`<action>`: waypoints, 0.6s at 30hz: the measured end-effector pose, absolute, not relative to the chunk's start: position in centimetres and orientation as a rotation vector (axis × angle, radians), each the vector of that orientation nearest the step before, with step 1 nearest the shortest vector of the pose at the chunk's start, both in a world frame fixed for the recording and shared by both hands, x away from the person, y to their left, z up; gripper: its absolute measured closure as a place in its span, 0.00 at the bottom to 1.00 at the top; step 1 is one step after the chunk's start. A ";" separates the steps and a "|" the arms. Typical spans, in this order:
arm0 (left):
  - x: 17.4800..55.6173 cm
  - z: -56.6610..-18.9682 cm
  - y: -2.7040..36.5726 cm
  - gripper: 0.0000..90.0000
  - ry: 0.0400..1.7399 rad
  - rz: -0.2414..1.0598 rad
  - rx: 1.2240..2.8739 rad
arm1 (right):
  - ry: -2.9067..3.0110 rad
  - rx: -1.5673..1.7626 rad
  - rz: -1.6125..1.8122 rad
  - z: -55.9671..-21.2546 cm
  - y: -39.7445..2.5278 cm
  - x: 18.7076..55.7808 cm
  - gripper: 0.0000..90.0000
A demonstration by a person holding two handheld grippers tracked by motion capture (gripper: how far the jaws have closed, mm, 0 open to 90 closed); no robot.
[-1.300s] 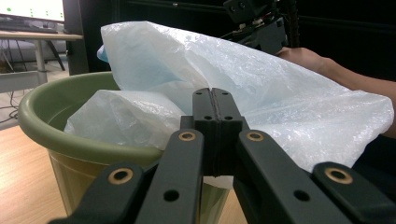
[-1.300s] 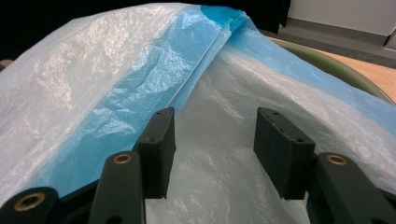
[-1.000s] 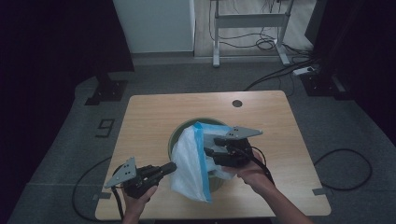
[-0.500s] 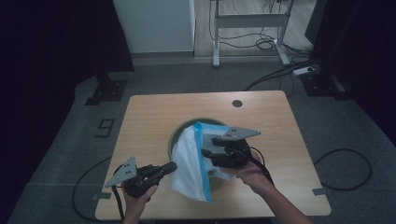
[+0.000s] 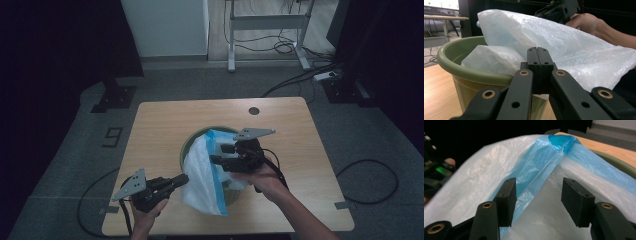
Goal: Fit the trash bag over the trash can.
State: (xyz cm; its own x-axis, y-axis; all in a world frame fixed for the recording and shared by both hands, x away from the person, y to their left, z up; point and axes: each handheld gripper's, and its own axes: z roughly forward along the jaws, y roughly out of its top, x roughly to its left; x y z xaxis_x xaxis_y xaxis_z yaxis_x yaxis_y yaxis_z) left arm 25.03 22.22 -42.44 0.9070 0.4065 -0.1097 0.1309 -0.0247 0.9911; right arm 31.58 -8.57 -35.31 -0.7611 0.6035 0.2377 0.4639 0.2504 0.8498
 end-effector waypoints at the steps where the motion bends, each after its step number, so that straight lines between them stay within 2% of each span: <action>1: 25.0 -42.4 22.3 1.00 0.426 0.233 1.596 | 2.382 1.033 1.538 -35.2 -8.6 31.8 0.50; 18: 25.1 -42.5 22.2 1.00 0.428 0.238 1.598 | 2.438 1.202 1.634 -36.0 -9.2 33.4 0.72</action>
State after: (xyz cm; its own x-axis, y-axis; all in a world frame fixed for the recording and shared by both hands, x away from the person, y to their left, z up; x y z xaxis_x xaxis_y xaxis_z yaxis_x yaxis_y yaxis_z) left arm 25.07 22.23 -42.51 0.9057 0.4108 -0.1049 0.1275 -0.0279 0.9915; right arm 33.45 -9.16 -36.02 -0.7125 0.5669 0.4135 0.5980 0.1822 0.7805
